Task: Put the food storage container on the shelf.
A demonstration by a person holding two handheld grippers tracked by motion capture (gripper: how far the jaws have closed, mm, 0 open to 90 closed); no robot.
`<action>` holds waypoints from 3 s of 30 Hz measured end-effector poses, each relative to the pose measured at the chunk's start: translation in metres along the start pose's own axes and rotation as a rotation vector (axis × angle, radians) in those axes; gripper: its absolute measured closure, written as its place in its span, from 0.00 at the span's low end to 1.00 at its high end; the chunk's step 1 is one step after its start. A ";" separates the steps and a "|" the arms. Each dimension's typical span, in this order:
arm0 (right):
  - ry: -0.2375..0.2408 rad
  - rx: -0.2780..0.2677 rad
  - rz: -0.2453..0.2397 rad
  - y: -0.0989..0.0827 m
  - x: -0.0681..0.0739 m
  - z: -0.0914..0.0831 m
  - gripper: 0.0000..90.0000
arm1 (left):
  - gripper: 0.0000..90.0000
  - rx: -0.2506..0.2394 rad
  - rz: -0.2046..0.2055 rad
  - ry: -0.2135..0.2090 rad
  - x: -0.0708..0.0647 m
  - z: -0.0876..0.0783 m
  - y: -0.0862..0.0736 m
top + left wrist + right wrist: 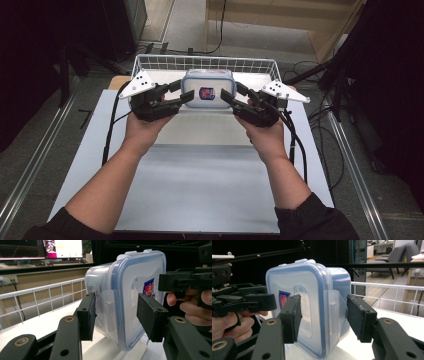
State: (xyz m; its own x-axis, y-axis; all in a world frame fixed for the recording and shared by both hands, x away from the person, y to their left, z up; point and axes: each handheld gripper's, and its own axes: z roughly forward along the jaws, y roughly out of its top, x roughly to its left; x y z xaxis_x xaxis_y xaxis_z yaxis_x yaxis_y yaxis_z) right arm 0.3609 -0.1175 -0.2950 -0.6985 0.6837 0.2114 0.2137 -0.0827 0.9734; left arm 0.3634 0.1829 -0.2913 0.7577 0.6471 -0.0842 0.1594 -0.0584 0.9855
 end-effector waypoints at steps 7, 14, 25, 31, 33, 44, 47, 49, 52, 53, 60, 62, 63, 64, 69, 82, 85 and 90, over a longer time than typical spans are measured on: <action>0.013 0.039 0.081 0.001 -0.003 0.007 0.54 | 0.56 0.024 -0.057 0.013 0.004 0.000 0.003; 0.022 0.074 0.177 0.001 -0.009 0.010 0.54 | 0.56 0.060 -0.140 0.008 0.007 0.002 0.003; 0.030 0.120 0.242 0.007 -0.016 0.011 0.57 | 0.56 0.101 -0.269 -0.019 0.016 0.007 0.006; 0.051 0.149 0.306 0.014 -0.023 0.013 0.59 | 0.57 0.125 -0.343 -0.034 0.023 0.010 0.009; 0.055 0.163 0.316 0.016 -0.024 0.014 0.59 | 0.57 0.136 -0.352 -0.035 0.024 0.010 0.010; 0.079 0.200 0.412 0.021 -0.034 0.014 0.60 | 0.58 0.188 -0.462 -0.052 0.028 0.016 0.021; 0.074 0.215 0.433 0.021 -0.036 0.015 0.60 | 0.58 0.206 -0.475 -0.050 0.030 0.017 0.021; 0.076 0.223 0.443 0.020 -0.038 0.016 0.60 | 0.58 0.209 -0.476 -0.048 0.030 0.017 0.021; 0.083 0.233 0.459 0.019 -0.041 0.018 0.59 | 0.58 0.204 -0.474 -0.037 0.030 0.019 0.021; 0.081 0.234 0.457 0.018 -0.042 0.019 0.59 | 0.58 0.198 -0.464 -0.030 0.030 0.019 0.021; 0.054 0.237 0.453 0.015 -0.041 0.025 0.56 | 0.56 0.173 -0.486 -0.018 0.035 0.024 0.017; 0.046 0.231 0.466 0.015 -0.043 0.026 0.55 | 0.56 0.167 -0.481 -0.015 0.035 0.026 0.016; 0.046 0.228 0.468 0.014 -0.044 0.027 0.55 | 0.56 0.162 -0.482 -0.015 0.035 0.027 0.016; 0.046 0.227 0.473 0.014 -0.045 0.027 0.55 | 0.56 0.156 -0.485 -0.013 0.035 0.028 0.015; 0.031 0.224 0.479 0.013 -0.048 0.030 0.52 | 0.54 0.156 -0.495 -0.015 0.036 0.032 0.013; 0.012 0.233 0.491 0.013 -0.049 0.036 0.48 | 0.51 0.146 -0.510 0.003 0.038 0.036 0.012; 0.006 0.236 0.478 0.014 -0.049 0.037 0.46 | 0.50 0.147 -0.501 0.017 0.037 0.037 0.013; -0.017 0.237 0.459 0.014 -0.048 0.038 0.40 | 0.44 0.138 -0.492 0.030 0.036 0.035 0.014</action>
State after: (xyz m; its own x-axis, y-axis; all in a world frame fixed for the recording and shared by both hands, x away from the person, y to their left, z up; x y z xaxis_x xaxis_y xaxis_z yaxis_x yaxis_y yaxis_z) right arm 0.4232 -0.1243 -0.2953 -0.4859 0.6271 0.6088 0.6461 -0.2114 0.7334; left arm 0.4157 0.1787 -0.2856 0.5538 0.6448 -0.5268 0.5761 0.1601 0.8015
